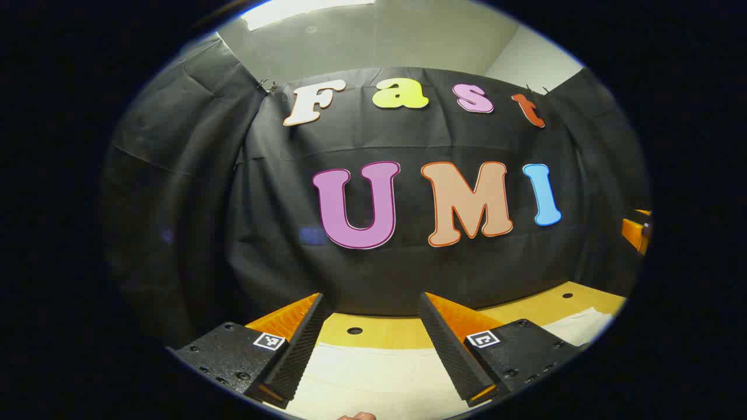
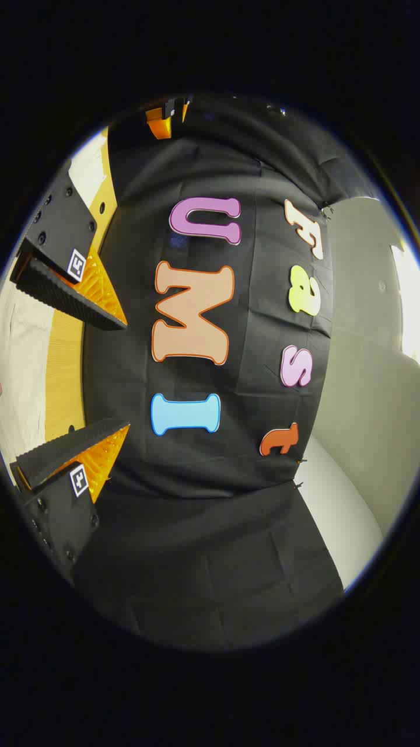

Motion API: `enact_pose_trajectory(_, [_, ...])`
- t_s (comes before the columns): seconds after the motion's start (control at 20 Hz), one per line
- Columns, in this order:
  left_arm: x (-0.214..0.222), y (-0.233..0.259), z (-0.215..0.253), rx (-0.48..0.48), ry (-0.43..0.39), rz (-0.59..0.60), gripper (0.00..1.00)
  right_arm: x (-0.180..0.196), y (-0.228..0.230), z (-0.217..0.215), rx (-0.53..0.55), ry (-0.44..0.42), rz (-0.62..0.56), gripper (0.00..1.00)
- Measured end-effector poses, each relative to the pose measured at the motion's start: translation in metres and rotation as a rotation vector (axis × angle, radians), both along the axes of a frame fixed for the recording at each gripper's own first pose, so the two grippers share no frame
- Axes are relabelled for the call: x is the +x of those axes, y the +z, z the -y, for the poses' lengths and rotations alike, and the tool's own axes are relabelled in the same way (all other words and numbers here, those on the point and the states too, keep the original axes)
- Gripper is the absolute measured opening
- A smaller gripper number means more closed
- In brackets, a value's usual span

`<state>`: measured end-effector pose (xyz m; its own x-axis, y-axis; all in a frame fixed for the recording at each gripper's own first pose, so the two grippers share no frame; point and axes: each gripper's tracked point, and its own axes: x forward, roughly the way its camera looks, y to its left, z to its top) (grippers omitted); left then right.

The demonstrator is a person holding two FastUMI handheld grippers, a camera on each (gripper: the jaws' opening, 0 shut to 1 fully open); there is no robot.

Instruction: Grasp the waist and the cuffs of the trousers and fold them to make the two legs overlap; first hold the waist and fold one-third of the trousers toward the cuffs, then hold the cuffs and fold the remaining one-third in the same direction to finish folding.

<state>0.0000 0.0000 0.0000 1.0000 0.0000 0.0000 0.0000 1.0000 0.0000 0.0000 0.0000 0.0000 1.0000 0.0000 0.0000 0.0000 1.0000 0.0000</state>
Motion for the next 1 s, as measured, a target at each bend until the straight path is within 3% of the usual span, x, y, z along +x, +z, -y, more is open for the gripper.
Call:
enact_pose_trajectory(0.5, [0.001,-0.006,0.001,-0.004,0.007,-0.019,0.99,0.005,-0.003,0.0,-0.011,0.006,-0.008,0.97])
enact_pose_trajectory(0.6, [0.001,-0.007,0.001,-0.003,0.009,-0.021,0.94,0.004,-0.004,0.0,-0.016,0.01,-0.004,0.98])
enact_pose_trajectory(0.95, [0.002,-0.005,0.003,0.007,0.009,-0.017,0.94,0.006,-0.008,0.011,-0.019,0.0,-0.019,0.97])
enact_pose_trajectory(1.0, [0.003,-0.005,0.003,0.008,0.009,-0.016,0.97,0.007,-0.008,0.013,-0.018,-0.003,-0.019,0.98])
